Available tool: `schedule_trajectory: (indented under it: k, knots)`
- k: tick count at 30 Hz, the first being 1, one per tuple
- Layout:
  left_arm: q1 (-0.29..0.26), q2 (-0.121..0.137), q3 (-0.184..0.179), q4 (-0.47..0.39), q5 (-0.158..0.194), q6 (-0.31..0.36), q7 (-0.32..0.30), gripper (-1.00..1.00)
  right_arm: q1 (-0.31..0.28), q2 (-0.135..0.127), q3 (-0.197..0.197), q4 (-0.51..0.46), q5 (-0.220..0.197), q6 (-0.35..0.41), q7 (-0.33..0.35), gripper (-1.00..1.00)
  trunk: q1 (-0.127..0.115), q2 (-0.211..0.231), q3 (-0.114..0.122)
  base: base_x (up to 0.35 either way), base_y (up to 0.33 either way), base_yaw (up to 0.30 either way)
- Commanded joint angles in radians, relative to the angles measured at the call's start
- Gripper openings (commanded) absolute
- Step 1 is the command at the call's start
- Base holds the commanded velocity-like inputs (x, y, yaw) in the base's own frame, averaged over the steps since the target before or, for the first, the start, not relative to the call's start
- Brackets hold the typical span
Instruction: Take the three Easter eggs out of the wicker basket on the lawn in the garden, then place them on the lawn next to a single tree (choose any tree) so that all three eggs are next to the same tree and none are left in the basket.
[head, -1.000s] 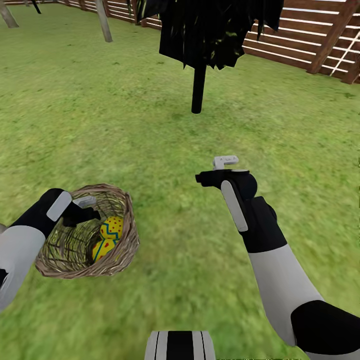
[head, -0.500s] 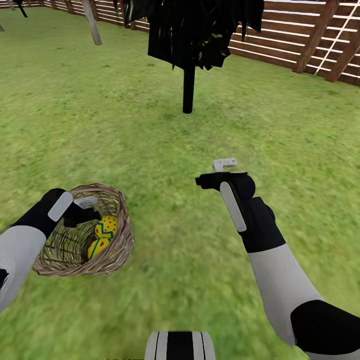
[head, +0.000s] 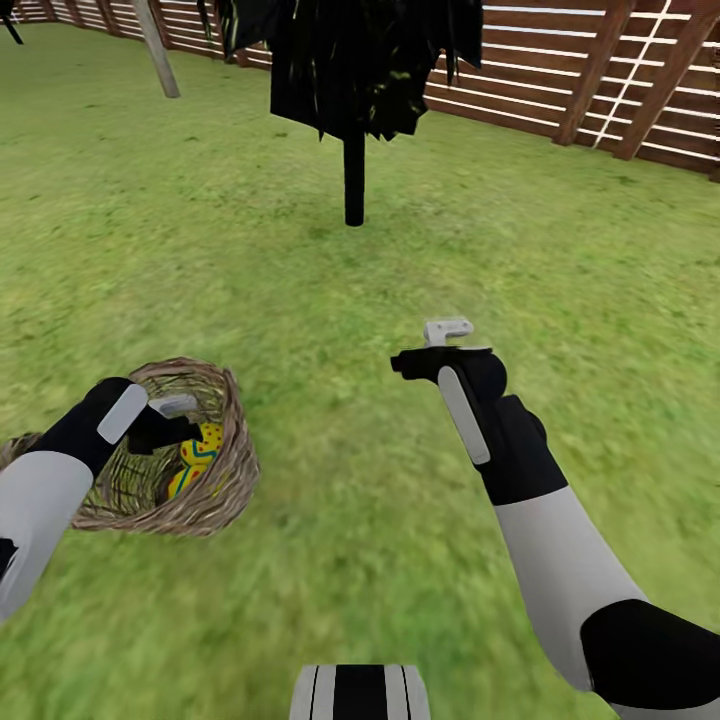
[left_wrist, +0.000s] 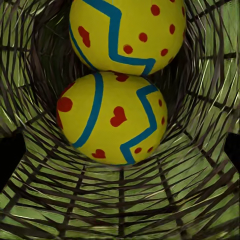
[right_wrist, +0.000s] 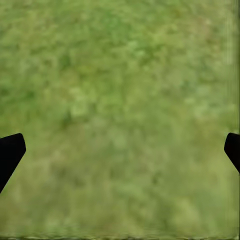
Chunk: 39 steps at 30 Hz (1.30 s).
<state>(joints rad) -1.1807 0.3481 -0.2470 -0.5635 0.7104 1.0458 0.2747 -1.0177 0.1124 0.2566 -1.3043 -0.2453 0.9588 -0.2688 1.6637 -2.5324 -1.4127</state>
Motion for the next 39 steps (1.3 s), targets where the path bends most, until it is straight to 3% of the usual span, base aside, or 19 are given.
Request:
schedule_trajectory:
  k: [1, 11, 39]
  knots:
    - [0.000, 0.002, -0.007, -0.001, 0.011, 0.001, 0.008, 1.00, -0.001, 0.000, 0.001, 0.001, -0.011, 0.002, -0.010, 1.00, -0.001, 0.000, 0.000, -0.247, 0.097, -0.166]
    - [0.000, 0.002, -0.009, -0.002, 0.011, 0.001, 0.008, 1.00, -0.001, 0.001, 0.001, 0.008, -0.011, 0.000, -0.010, 1.00, -0.001, 0.000, 0.002, -0.062, 0.228, -0.095]
    - [0.001, 0.002, -0.024, -0.003, 0.011, 0.001, 0.008, 1.00, -0.001, 0.001, 0.001, 0.010, -0.011, -0.002, -0.010, 1.00, -0.001, 0.000, 0.003, -0.026, 0.071, -0.073]
